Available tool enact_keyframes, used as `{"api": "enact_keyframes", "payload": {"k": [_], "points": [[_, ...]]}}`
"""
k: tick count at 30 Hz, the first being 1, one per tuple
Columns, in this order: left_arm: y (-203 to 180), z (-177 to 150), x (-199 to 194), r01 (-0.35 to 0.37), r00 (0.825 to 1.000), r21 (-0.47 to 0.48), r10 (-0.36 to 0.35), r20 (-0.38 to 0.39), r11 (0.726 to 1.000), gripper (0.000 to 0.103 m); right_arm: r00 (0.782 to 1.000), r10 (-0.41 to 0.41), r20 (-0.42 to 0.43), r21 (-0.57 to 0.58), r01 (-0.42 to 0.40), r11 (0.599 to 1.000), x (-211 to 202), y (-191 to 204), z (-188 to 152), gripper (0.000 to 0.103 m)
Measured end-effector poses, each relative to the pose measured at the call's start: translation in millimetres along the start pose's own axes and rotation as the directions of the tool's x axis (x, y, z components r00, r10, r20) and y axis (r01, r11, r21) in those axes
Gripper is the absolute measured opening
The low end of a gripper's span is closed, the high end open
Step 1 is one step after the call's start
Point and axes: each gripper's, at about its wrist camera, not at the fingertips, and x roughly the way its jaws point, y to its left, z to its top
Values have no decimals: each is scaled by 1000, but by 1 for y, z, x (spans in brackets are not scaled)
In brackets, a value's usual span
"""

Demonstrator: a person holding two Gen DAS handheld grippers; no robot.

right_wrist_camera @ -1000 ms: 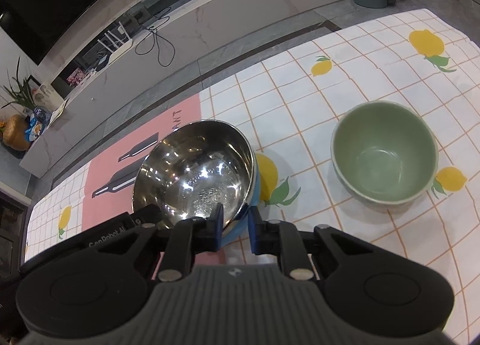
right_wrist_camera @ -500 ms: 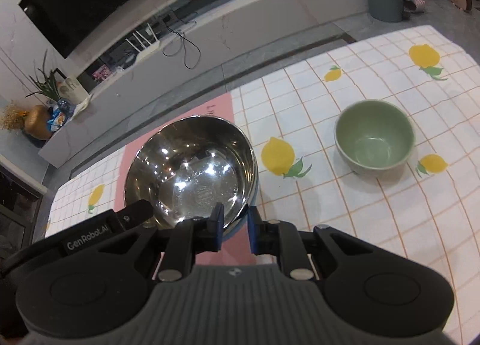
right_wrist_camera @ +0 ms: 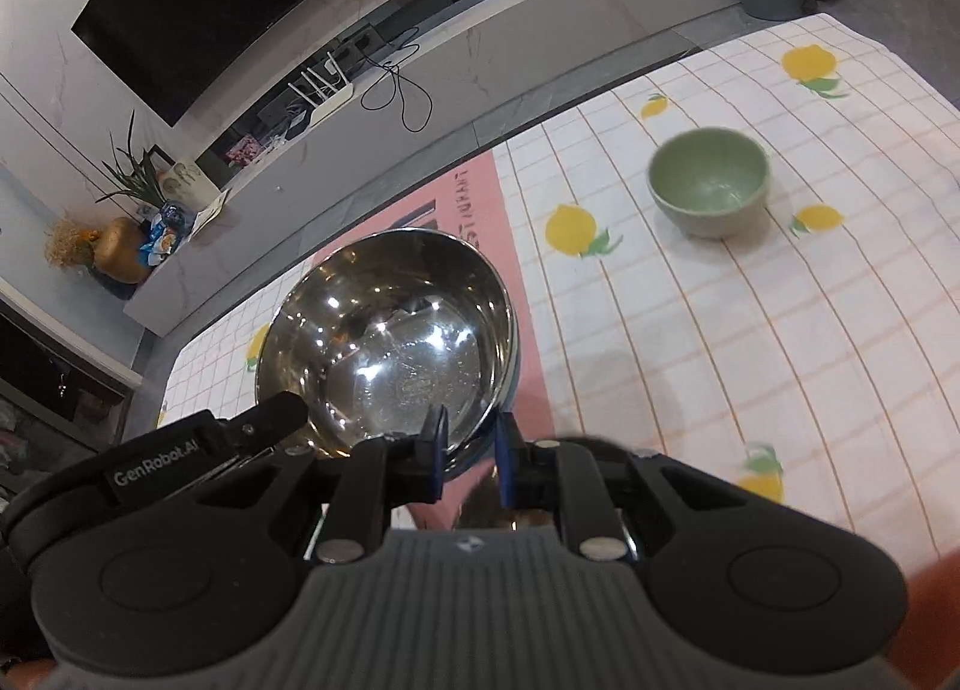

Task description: Organize plates and bowls

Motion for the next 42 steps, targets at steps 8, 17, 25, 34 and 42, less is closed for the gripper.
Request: {"api": "enact_keyframes", "payload": {"k": [8, 17, 25, 34, 42], "points": [[7, -33, -6, 31, 998, -41, -33, -60, 999, 15, 999, -39, -13, -6, 39, 999, -19, -12, -16, 14], [0, -56, -3, 47, 992, -37, -51, -116, 998, 14, 994, -99, -47, 21, 101, 995, -20, -33, -27, 10], [-4, -66, -9, 72, 986, -50, -78, -144, 996, 14, 991, -125, -45, 28, 126, 992, -36, -38, -35, 10], [7, -76, -1, 73, 977, -92, -90, -191, 993, 15, 985, -160, -58, 17, 161, 987, -32, -37, -41, 10], [5, -78, 3, 74, 974, -76, -88, -208, 994, 18, 980, -183, -72, 17, 185, 983, -25, -39, -43, 10]]}}
